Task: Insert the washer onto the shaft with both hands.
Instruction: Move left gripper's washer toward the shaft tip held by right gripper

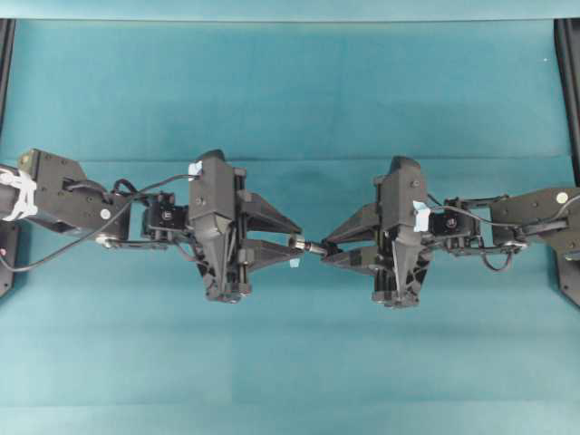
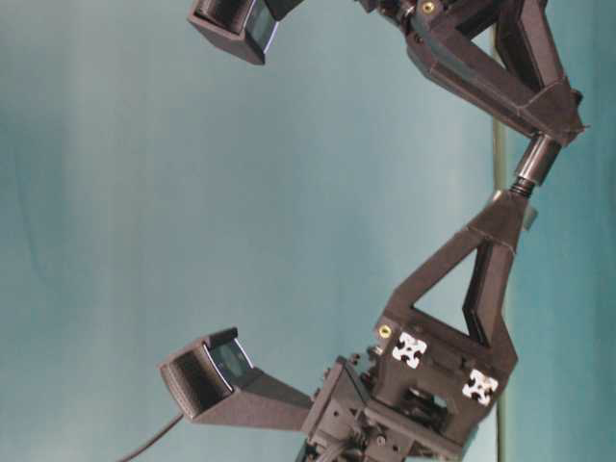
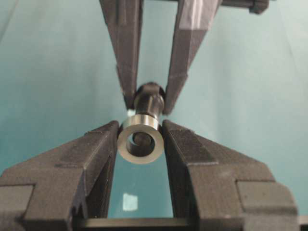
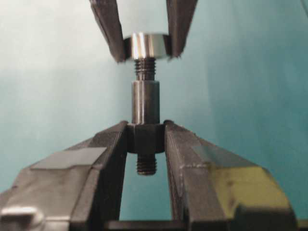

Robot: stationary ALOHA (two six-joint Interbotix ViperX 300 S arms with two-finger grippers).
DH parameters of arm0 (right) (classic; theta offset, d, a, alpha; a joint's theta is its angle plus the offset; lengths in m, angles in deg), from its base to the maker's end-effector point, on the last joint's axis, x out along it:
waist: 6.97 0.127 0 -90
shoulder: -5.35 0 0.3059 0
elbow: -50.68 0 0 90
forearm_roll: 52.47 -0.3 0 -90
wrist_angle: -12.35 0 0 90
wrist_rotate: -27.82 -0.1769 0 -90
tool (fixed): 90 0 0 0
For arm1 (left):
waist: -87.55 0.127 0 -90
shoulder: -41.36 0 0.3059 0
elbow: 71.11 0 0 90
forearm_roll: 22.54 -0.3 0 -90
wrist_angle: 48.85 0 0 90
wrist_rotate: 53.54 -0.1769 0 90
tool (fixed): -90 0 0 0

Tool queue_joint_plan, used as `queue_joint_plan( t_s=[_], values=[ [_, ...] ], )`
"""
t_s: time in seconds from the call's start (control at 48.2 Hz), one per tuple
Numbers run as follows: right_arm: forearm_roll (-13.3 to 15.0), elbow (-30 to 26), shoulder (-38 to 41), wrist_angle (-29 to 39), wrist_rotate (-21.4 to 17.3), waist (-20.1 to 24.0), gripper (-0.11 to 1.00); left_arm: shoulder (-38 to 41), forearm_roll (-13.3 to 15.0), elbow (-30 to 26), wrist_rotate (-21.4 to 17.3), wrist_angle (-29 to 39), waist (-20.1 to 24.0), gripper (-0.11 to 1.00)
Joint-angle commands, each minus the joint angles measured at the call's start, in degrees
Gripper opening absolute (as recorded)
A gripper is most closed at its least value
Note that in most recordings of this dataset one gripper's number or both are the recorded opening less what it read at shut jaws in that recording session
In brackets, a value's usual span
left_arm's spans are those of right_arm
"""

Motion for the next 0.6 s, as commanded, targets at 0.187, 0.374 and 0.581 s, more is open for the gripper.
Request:
queue_joint_plan(
  t_s=[0.187, 0.374, 0.581],
  values=[
    [0.1, -1.1, -0.4, -0.4, 0.4, 0.2, 0.00, -0.1, 0.0, -1.1, -0.1, -0.4, -0.2, 0.37],
    [0.1, -1.1, -0.4, -0.4, 0.5, 0.2, 0.00, 0.7, 0.0, -1.8, -0.1, -0.3, -0.6, 0.37],
    [0.1, -1.8, 0.0, -0.4, 0.6, 0.2, 0.00, 1.8, -0.1, -3.1, -0.1, -0.2, -1.4, 0.37]
  ],
)
